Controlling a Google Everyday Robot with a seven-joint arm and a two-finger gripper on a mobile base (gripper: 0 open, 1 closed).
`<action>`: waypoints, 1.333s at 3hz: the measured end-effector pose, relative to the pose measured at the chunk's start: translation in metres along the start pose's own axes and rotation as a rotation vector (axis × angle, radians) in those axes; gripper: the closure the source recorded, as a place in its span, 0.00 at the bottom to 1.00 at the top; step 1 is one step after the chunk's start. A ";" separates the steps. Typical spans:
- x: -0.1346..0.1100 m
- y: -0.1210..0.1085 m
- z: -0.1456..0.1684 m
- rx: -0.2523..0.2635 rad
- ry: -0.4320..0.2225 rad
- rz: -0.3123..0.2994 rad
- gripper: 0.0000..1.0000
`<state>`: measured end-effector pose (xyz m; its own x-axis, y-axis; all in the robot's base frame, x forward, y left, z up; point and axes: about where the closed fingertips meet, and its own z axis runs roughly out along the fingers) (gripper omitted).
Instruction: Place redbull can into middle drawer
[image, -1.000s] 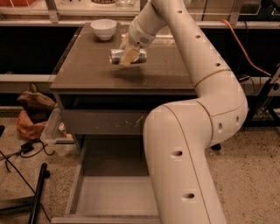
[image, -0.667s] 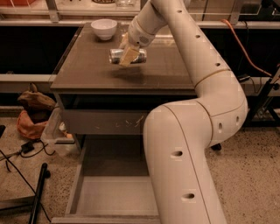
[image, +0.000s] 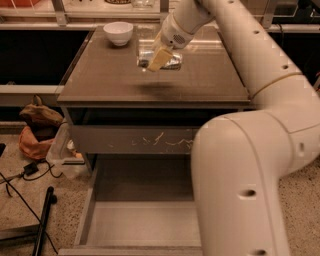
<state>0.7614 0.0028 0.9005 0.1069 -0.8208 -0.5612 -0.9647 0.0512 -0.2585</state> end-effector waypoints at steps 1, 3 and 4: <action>-0.012 0.018 -0.075 0.115 -0.075 0.082 1.00; 0.005 0.078 -0.101 0.137 -0.164 0.193 1.00; 0.006 0.078 -0.100 0.135 -0.162 0.194 1.00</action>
Offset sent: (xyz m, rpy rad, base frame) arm -0.2011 -0.0292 -0.0820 0.2114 0.2896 -0.1801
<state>0.6627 -0.0553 0.9559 -0.0288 -0.6875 -0.7256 -0.9313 0.2821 -0.2304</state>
